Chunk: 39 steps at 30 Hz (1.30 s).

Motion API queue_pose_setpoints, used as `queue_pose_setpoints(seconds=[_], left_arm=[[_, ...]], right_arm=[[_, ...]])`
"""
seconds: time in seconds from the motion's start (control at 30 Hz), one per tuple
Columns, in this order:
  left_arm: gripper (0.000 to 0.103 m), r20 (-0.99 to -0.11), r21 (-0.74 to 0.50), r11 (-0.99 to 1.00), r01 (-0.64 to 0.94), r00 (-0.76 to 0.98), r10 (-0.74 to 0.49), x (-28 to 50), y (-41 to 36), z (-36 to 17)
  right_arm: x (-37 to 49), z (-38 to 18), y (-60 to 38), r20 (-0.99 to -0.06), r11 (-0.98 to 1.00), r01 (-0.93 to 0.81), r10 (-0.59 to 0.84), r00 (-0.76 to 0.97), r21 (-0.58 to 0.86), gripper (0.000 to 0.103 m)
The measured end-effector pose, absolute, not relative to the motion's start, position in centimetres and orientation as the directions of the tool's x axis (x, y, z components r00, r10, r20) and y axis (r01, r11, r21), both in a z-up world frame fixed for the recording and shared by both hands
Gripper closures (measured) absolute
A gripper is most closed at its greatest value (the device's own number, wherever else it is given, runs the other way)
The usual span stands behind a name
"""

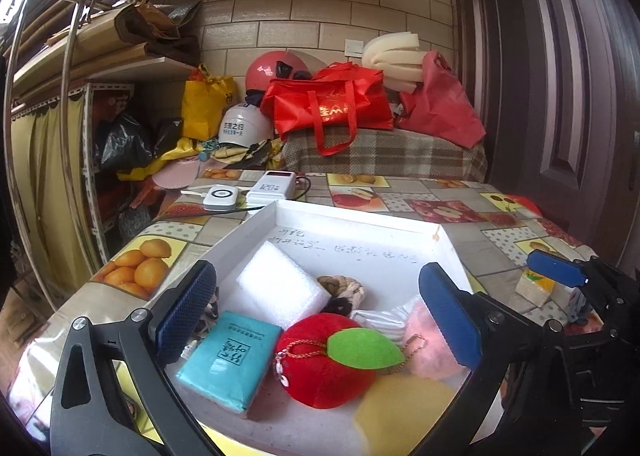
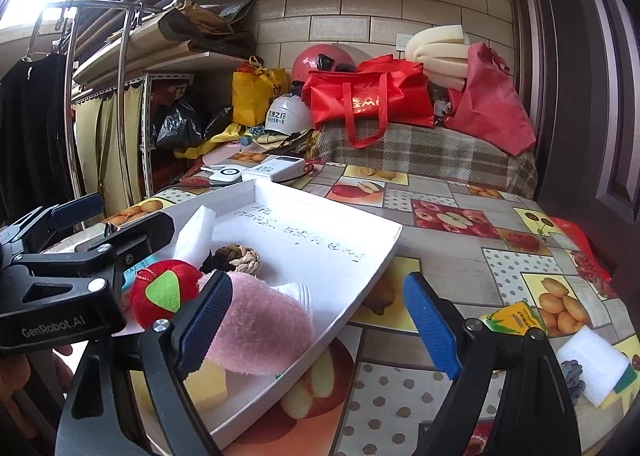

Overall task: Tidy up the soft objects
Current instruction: 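Move both grippers back from the tray toward the yellow tissue pack and sponge, then grasp the yellow tissue pack with the left gripper while the right grasps the green sponge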

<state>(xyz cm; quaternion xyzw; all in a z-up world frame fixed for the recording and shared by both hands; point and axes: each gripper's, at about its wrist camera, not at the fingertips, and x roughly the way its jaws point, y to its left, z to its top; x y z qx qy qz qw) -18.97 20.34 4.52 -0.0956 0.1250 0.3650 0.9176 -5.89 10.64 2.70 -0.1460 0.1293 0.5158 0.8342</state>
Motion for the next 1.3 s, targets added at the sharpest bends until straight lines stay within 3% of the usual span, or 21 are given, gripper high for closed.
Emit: queue_pose_setpoints(seconds=[0.67, 0.87, 1.03, 1.17, 1.3], left_arm=[[0.001, -0.345, -0.073, 0.832, -0.55, 0.796, 0.497, -16.2, 15.4, 4.4], [0.001, -0.383, -0.036, 0.897, -0.441, 0.835, 0.395, -12.0, 11.3, 4.4], [0.001, -0.458, 0.058, 0.926, -0.373, 0.814, 0.356, -7.4, 8.3, 3.9], [0.001, -0.502, 0.035, 0.939, -0.341, 0.807, 0.312, -4.4, 8.3, 3.5], [0.001, -0.587, 0.012, 0.945, -0.327, 0.763, 0.272, -0.4, 9.8, 2.6]], right_arm=[[-4.7, 2.1, 6.1, -0.413, 0.415, -0.905, 0.811, 0.415, -0.094, 0.015], [-2.7, 2.5, 0.2, -0.41, 0.451, -0.875, 0.774, 0.482, -0.177, 0.015], [3.0, 3.5, -7.5, -0.4, 0.616, -0.775, 0.68, 0.614, -0.141, 0.015], [8.6, 3.6, -12.5, -0.465, 0.735, -0.676, 0.578, 0.671, -0.062, 0.015], [12.5, 2.4, -13.9, -0.595, 0.73, -0.683, 0.537, 0.598, -0.027, 0.015]])
